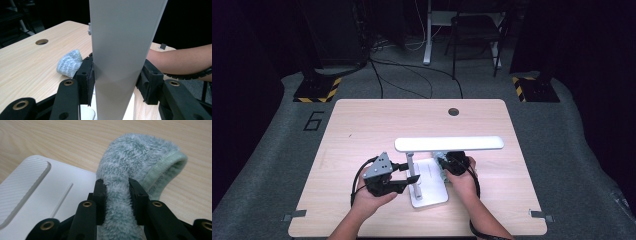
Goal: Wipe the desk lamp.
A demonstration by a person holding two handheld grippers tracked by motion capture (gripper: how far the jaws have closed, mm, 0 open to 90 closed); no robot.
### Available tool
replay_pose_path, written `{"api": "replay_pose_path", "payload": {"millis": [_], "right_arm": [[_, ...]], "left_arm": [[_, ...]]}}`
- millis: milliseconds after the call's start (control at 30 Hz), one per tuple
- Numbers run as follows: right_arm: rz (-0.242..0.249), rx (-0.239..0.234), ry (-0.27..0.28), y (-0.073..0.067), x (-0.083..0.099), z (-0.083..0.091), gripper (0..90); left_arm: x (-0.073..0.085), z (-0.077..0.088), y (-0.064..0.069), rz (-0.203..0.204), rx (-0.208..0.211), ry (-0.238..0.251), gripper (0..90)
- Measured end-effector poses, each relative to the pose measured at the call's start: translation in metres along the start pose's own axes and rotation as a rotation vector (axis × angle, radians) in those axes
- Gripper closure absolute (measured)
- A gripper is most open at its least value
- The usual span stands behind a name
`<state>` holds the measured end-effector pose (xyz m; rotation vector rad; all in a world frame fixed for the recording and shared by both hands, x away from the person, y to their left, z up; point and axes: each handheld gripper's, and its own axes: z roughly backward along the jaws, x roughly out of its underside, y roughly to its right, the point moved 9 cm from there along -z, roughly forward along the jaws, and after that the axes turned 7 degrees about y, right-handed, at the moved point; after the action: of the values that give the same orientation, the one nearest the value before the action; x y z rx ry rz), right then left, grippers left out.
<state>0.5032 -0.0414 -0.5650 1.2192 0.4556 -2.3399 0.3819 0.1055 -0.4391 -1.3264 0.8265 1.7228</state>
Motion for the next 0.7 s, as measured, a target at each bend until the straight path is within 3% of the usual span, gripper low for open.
{"api": "replay_pose_path", "payload": {"millis": [233,700], "right_arm": [[0.015,-0.042,-0.007,-0.007,0.013,0.018,71.5],[0.019,-0.122,-0.03,-0.034,0.06,0.086,70.9]], "left_arm": [[0.0,0.0,0.0,0.0,-0.022,-0.001,53.1],[0.0,0.0,0.002,0.013,-0.035,0.006,53.2]]}}
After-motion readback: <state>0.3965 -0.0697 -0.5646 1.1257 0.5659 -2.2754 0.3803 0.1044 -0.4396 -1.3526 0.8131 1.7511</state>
